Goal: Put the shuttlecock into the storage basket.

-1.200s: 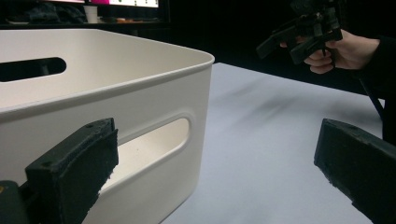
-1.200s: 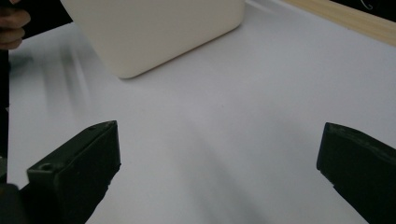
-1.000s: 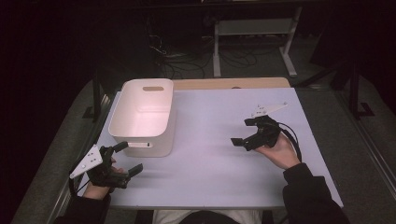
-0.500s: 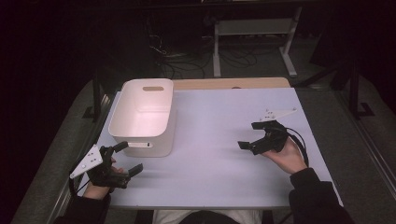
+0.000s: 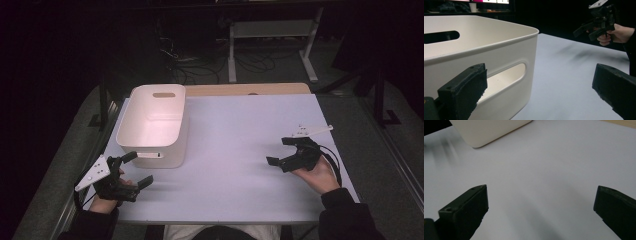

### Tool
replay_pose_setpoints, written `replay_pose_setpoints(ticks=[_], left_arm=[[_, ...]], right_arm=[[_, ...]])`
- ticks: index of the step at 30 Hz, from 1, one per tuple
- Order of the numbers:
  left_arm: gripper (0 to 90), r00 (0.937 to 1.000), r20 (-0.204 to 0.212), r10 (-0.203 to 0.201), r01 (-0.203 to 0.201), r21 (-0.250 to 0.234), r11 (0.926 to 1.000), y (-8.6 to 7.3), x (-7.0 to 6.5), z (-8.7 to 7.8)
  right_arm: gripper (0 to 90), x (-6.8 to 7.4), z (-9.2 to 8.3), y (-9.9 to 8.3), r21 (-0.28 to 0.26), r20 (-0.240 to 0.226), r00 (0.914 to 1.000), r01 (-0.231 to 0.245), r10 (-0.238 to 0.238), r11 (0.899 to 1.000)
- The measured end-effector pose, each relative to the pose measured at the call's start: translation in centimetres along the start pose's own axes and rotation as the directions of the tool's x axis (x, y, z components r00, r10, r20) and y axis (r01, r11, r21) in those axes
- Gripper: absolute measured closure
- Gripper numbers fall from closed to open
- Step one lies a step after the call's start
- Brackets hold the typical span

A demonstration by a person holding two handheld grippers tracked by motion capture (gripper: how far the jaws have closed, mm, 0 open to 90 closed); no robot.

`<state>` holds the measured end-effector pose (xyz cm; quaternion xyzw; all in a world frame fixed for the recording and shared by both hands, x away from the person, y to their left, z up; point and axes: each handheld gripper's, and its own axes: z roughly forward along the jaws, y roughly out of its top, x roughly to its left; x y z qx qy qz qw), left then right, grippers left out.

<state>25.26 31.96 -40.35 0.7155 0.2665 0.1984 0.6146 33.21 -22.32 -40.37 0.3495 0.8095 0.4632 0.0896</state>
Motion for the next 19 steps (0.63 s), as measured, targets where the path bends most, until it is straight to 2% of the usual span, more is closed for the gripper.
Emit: replay_pose_setpoints(ticks=[7, 12, 19], left_arm=[[0.0, 1.0, -0.002, 0.002, -0.002, 0.002, 1.0, 0.0, 0.0, 0.0], [0.0, 1.0, -0.001, 0.004, -0.004, 0.002, 1.0, 0.0, 0.0, 0.0], [0.0, 1.0, 0.0, 0.009, -0.009, 0.003, 1.0, 0.0, 0.0, 0.0]], right_arm=[[0.0, -0.1, -0.6, -0.9, -0.012, 0.013, 0.9999, -0.011, 0.011, 1.0], [0.0, -0.2, -1.3, -2.4, -0.024, 0.04, 0.9987, -0.032, 0.033, 0.999], [0.0, -0.3, -1.5, -3.3, -0.027, 0.048, 0.9977, -0.046, 0.047, 0.999]])
